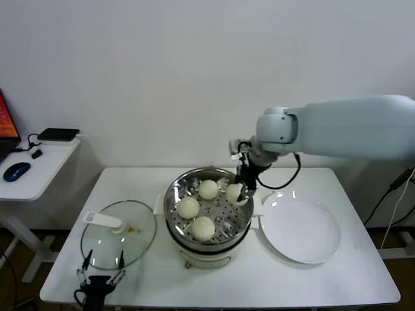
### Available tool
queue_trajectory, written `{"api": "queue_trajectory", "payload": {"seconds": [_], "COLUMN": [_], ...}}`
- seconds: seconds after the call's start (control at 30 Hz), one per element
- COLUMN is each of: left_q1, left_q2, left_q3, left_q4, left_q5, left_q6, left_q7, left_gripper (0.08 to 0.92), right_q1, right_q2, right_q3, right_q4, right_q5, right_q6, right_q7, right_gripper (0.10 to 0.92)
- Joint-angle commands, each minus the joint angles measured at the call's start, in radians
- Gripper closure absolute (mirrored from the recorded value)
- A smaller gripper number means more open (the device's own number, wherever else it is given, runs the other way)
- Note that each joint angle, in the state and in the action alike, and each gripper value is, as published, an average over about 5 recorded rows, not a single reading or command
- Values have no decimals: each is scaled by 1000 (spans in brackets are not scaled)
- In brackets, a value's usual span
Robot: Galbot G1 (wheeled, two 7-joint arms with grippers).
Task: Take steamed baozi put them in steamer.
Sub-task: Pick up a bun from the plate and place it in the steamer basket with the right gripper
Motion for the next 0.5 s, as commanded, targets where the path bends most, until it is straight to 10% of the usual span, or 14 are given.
{"api": "queue_trajectory", "payload": {"seconds": [0.03,0.5], "left_q1": [-3,-13], "left_q2": [-34,-34], "left_q3": [-2,-4], "left_q4": [20,30], "left_q5": [8,9], "left_q6": [-1,0], "left_q7": [0,0], "left_gripper": [177,177], "right_q1": [-194,-255], "right_q2": [45,61], "right_q3": [73,92], "right_q4": [-78,-138], "right_q5": [-62,-108], "right_q6": [-25,-17], "right_q7": [34,46], "right_gripper": [447,422]}}
